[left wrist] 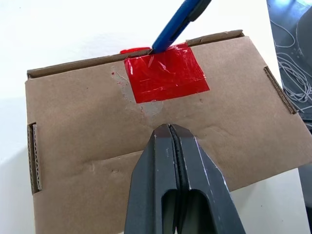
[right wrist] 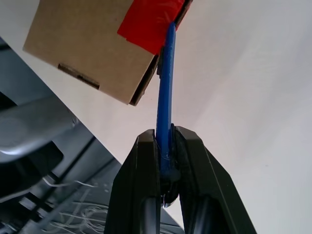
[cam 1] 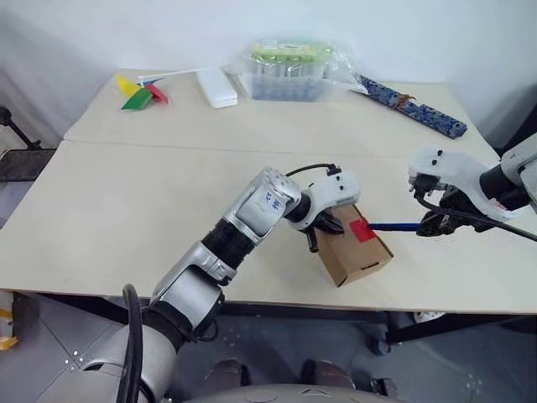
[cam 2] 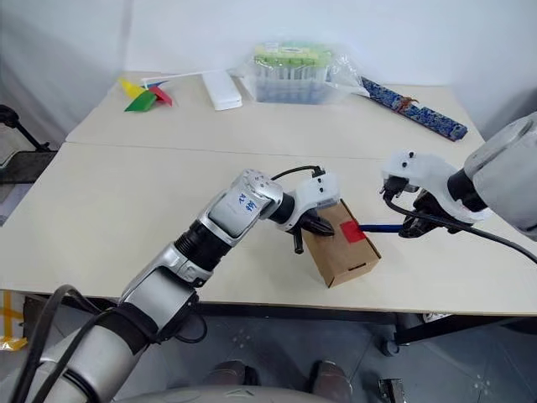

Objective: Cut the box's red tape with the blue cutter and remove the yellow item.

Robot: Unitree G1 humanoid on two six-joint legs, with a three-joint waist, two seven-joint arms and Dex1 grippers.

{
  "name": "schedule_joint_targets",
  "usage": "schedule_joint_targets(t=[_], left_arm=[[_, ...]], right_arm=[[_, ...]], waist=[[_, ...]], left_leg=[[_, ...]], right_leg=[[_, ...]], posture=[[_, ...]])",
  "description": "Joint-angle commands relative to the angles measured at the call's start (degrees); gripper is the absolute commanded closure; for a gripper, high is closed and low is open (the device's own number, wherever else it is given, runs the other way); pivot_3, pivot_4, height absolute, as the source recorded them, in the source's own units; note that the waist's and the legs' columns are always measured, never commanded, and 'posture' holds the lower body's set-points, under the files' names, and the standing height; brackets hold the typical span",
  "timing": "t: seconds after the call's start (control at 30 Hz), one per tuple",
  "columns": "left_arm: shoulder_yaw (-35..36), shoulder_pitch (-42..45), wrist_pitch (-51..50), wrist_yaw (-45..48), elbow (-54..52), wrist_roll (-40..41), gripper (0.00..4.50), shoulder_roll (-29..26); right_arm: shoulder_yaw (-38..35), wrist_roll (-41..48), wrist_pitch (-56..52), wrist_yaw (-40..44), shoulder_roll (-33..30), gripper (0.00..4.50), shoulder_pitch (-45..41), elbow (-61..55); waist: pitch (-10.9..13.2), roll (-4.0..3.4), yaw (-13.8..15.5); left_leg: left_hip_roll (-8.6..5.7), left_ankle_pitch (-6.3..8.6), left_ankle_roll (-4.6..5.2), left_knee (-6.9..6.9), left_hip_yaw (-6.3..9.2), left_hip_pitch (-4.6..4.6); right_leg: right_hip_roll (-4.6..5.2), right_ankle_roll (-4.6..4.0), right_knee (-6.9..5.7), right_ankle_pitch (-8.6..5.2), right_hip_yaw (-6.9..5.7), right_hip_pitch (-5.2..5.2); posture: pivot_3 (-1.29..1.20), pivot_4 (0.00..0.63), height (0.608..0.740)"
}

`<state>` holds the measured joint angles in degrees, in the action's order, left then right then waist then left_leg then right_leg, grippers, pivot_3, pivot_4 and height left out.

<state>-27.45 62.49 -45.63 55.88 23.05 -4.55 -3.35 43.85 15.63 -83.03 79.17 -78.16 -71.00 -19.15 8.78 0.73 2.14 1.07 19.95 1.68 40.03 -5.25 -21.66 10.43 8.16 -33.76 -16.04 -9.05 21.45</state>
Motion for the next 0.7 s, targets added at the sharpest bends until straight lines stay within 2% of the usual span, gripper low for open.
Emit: schedule_joint_targets(t=[0.03, 0.33, 0.57, 0.7], left_arm=[[-3.35, -2.36, -1.89, -4.16, 4.76, -3.03, 4.49, 0.38], [-2.42, -2.63, -1.63, -6.40, 5.40, -3.21, 4.49, 1.17], [-1.96, -2.64, -0.49, -8.57, 6.99, -3.41, 4.49, 2.02], [-2.38, -2.77, -0.29, -8.46, 6.88, -3.35, 4.49, 2.12]], right_arm=[[3.07, 1.56, 3.77, 7.43, -2.11, 4.36, 2.05, -4.19], [1.70, -1.32, 9.33, 13.33, -7.05, 4.36, 5.02, -6.31], [1.77, 0.88, 4.10, 13.33, -5.89, 4.36, 4.35, -7.40], [1.82, 0.96, -1.37, 12.07, -2.48, 4.36, 3.16, -5.59]], waist=[[0.00, 0.00, 0.40], [-0.01, -0.01, 1.04], [-0.01, -0.01, 0.97], [-0.01, -0.01, 0.89]], left_leg=[[-0.02, 0.02, 0.02, 0.00, 0.00, -0.02], [-0.16, -0.06, 0.37, 0.06, 0.20, -0.51], [-0.16, 0.00, 0.42, 0.07, 0.21, -0.54], [-0.14, 0.09, 0.28, 0.07, 0.21, -0.53]], right_leg=[[0.01, 0.02, 0.01, 0.01, 0.00, 0.01], [-0.02, 0.17, 0.22, 0.09, -0.16, 0.12], [0.00, 0.18, 0.48, 0.09, -0.19, 0.09], [0.00, 0.18, 0.53, 0.09, -0.19, 0.08]], posture=[[0.00, 0.150, 0.740], [0.00, 0.150, 0.740], [0.00, 0.150, 0.740], [0.00, 0.150, 0.740]])
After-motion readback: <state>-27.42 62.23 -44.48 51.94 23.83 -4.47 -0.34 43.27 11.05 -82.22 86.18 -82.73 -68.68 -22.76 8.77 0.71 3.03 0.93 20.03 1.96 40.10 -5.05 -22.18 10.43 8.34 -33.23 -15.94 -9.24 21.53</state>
